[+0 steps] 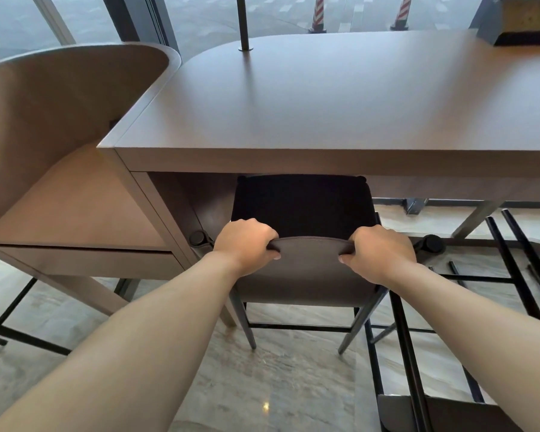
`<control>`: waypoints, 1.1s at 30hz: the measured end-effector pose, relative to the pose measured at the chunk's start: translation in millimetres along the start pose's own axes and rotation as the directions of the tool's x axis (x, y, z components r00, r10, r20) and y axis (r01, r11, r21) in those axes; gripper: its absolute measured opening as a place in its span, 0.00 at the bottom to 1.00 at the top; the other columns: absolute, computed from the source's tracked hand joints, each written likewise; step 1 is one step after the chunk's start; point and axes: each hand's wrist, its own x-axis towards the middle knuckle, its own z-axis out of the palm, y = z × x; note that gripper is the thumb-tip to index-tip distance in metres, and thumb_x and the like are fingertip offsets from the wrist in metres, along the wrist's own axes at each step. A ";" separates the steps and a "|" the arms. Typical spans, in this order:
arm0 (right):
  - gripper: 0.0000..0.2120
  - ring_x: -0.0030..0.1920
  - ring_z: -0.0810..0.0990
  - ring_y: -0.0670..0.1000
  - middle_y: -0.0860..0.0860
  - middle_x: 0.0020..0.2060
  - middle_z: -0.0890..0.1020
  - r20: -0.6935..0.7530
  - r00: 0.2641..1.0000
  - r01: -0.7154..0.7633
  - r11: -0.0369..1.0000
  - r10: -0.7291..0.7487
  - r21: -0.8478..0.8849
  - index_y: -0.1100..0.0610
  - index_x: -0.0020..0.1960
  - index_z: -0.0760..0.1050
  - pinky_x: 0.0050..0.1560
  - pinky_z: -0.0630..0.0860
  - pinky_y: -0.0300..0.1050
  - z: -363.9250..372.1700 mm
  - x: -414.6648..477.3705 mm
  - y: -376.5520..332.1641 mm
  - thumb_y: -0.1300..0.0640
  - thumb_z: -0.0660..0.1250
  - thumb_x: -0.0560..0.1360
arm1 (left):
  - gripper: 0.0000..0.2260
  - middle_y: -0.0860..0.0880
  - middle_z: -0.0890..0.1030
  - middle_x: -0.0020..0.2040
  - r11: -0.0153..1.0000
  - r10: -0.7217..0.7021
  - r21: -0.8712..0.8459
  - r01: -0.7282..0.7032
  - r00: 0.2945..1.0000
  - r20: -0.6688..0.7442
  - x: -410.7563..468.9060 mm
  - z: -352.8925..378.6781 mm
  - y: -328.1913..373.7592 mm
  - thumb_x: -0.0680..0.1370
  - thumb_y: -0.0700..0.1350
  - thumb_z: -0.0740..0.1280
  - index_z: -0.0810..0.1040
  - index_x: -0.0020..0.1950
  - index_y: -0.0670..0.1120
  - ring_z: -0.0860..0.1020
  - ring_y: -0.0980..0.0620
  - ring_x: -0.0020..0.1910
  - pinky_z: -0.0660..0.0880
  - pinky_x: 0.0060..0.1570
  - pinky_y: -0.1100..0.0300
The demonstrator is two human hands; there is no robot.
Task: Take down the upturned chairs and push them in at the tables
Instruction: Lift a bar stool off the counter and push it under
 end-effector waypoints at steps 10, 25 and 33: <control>0.12 0.37 0.78 0.54 0.47 0.33 0.78 0.035 0.999 0.006 1.000 -0.006 -0.009 0.51 0.45 0.78 0.35 0.69 0.44 -4.5 0.4 -1.6 0.43 0.65 0.78 | 0.09 0.54 0.77 0.35 1.000 -0.011 -0.024 0.011 1.000 0.020 5.6 1.0 -3.3 0.75 0.57 0.69 0.81 0.43 0.51 0.74 0.49 0.36 0.62 0.37 0.58; 0.12 0.35 0.77 0.52 0.48 0.34 0.78 0.076 0.997 0.001 1.000 -0.003 0.022 0.52 0.42 0.75 0.34 0.69 0.44 -11.2 -1.5 -4.8 0.45 0.65 0.79 | 0.09 0.56 0.77 0.34 1.000 -0.017 -0.010 0.017 0.999 0.035 5.4 -2.4 -3.4 0.74 0.58 0.69 0.81 0.43 0.53 0.73 0.52 0.34 0.60 0.29 0.60; 0.07 0.35 0.79 0.50 0.48 0.35 0.80 0.070 0.995 0.063 0.989 -0.072 0.131 0.51 0.46 0.80 0.31 0.71 0.41 -11.4 -4.6 -1.1 0.52 0.64 0.79 | 0.04 0.57 0.79 0.40 0.973 -0.062 -0.214 0.087 0.990 0.125 4.8 -13.8 14.7 0.76 0.52 0.69 0.82 0.48 0.55 0.75 0.57 0.37 0.65 0.30 0.65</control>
